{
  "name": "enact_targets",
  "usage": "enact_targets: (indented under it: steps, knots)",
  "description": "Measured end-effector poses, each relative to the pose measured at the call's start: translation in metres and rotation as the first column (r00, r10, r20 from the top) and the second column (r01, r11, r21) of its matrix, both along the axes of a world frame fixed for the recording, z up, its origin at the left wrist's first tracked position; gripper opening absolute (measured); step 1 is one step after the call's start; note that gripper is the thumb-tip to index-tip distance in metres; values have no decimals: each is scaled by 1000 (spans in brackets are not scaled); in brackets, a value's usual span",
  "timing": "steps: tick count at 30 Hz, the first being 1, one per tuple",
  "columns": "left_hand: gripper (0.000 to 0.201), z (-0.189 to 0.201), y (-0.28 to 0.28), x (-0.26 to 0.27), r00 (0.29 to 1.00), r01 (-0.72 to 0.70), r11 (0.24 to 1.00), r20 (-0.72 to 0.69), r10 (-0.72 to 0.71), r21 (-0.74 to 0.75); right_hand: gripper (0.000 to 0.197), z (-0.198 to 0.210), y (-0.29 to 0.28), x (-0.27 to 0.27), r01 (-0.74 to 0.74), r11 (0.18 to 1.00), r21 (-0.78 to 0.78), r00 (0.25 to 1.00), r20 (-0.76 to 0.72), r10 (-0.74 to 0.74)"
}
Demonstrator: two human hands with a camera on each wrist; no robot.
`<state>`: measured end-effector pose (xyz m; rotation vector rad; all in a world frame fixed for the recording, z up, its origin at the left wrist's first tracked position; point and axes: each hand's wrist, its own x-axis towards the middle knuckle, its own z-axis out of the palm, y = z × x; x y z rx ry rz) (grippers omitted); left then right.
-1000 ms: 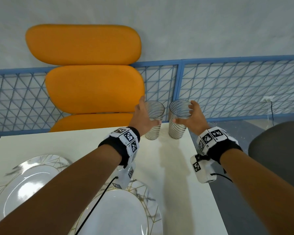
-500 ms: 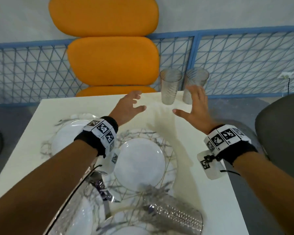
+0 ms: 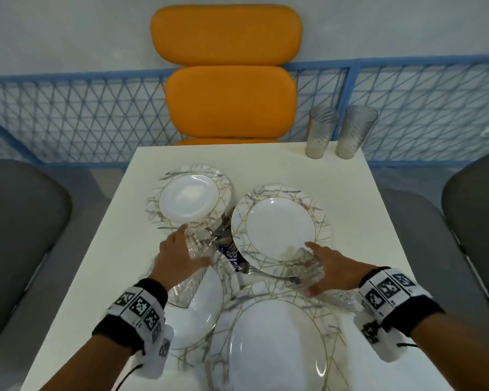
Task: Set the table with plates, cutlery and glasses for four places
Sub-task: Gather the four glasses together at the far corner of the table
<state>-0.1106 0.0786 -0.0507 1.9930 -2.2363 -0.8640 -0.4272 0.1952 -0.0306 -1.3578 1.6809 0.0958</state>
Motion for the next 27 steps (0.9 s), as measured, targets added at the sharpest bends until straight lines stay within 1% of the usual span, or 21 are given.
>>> enact_targets:
  steps: [1, 2, 3, 5, 7, 9, 11, 12, 14, 15, 17, 19, 20, 22, 25, 27]
  knots:
    - [117, -5, 5, 3, 1000, -11, 1000, 4, 11, 12, 150, -5, 2, 1, 18, 1000, 10, 1000, 9, -18]
    - [120, -11, 7, 4, 1000, -26, 999, -8, 26, 30, 143, -6, 3, 4, 36, 999, 18, 999, 15, -36]
    - [120, -15, 9, 4, 998, -45, 998, -31, 46, 41, 131, -5, 4, 8, 58, 998, 11, 998, 14, -58]
    - [118, -16, 11, 2, 990, -88, 994, -108, 94, 62, 110, 0, 4, 11, 93, 996, -15, 996, 4, -93]
    - [114, -12, 11, 2, 984, -89, 994, -146, 98, 66, 101, 8, 2, 10, 115, 993, -23, 993, 4, -115]
    - [112, 2, 7, 3, 972, -104, 992, -205, 115, 64, 98, 16, -1, 2, 158, 987, -42, 987, 39, -156]
    - [107, 21, -4, -1, 952, -134, 991, -277, 133, 17, 94, 25, -8, -9, 239, 968, -71, 967, 112, -231]
    - [103, 31, -10, -7, 956, -123, 992, -272, 110, -33, 93, 31, -12, -16, 280, 956, -89, 953, 149, -265]
    - [99, 53, -24, -26, 977, -76, 990, -207, 50, -117, 92, 42, -23, -29, 348, 926, -146, 927, 200, -317]
    - [102, 63, -30, -40, 979, -56, 989, -203, 28, -134, 93, 47, -28, -36, 362, 912, -190, 925, 195, -327]
    - [107, 81, -43, -72, 965, -1, 983, -256, -47, -182, 94, 57, -41, -50, 358, 878, -318, 934, 113, -340]
    - [110, 94, -54, -110, 954, 70, 970, -267, -133, -232, 94, 61, -54, -69, 386, 811, -439, 913, 58, -403]
    - [108, 100, -58, -130, 950, 96, 968, -269, -158, -230, 95, 61, -60, -80, 421, 765, -488, 891, 64, -449]
    - [99, 100, -73, -172, 932, 125, 972, -312, -184, -199, 96, 59, -73, -104, 504, 663, -554, 835, 115, -538]
    - [91, 91, -96, -228, 860, 175, 973, -457, -226, -151, 94, 52, -95, -142, 668, 510, -542, 712, 265, -650]
    - [88, 84, -104, -260, 815, 168, 981, -546, -193, -95, 102, 40, -112, -168, 754, 426, -500, 629, 360, -690]
